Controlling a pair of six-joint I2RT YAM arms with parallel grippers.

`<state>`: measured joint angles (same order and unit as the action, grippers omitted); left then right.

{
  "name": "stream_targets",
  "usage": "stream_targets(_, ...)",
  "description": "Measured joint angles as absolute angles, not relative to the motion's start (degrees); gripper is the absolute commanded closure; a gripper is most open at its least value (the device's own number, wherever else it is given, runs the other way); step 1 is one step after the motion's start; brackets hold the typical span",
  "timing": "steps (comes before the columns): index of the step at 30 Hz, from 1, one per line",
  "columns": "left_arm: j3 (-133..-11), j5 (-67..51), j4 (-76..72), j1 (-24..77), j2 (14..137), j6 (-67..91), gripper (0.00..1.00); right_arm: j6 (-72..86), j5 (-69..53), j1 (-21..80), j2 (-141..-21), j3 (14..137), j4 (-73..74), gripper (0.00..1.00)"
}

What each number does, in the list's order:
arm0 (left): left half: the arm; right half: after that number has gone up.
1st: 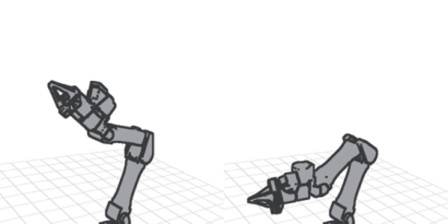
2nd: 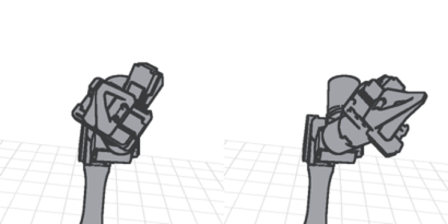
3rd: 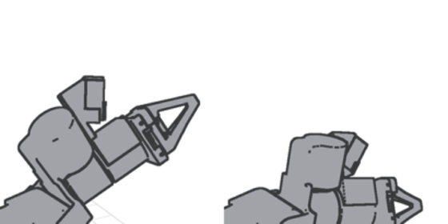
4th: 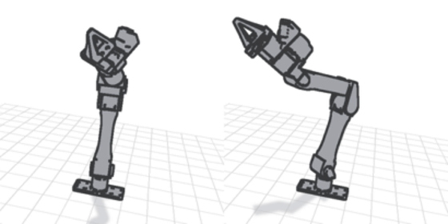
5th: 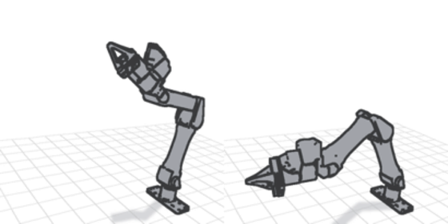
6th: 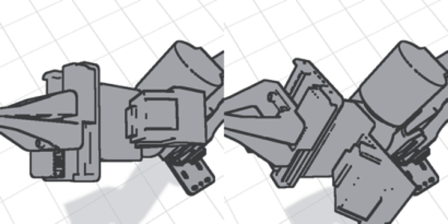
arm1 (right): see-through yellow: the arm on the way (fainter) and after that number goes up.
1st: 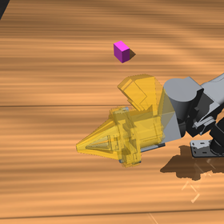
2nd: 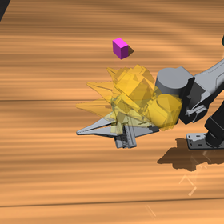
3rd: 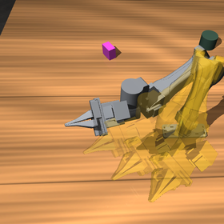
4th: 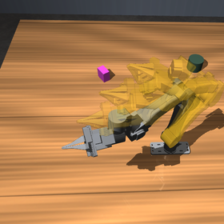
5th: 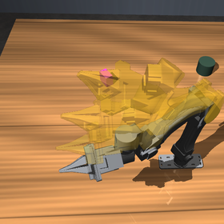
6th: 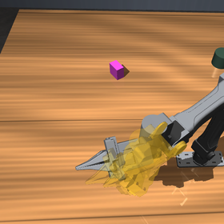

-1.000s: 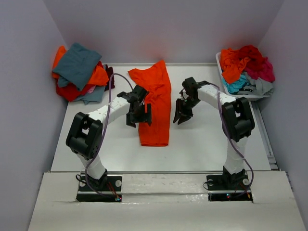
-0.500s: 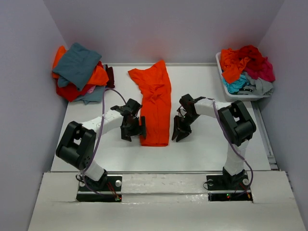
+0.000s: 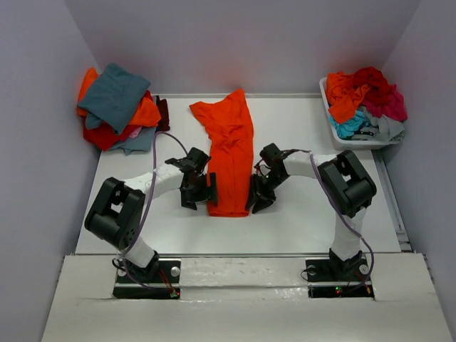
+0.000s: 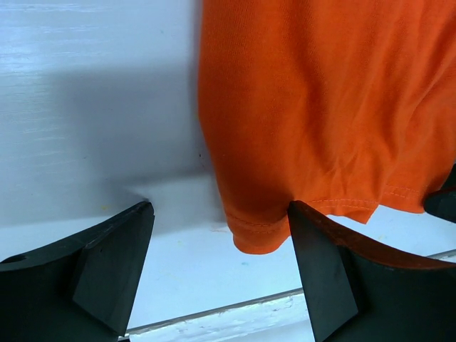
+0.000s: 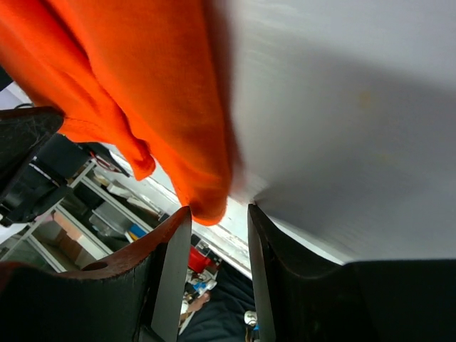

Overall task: Fold and stack the t-shirts
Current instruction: Grab the bottom of the folded rectangular tshirt with both arms

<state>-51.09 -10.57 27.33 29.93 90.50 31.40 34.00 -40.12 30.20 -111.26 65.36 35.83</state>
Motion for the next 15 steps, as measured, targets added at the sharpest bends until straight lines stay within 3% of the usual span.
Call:
stream_targets(11, -52.16, -11.44, 26.83, 29.89, 91.83, 31.38, 0.11, 36.12, -42.94, 32.34, -112.33, 65.14, 32.36, 0.57)
stream_targets(14, -53.3, -12.03, 26.79, 29.89, 92.97, 31.35, 0.11, 36.4, -43.35, 32.45, -112.55, 65.14, 31.81, 0.66)
stream_targets(15, -53.82, -12.19, 26.76, 29.89, 93.45, 31.33, 0.11, 36.51, -43.29, 32.45, -112.62, 65.12, 31.46, 0.73)
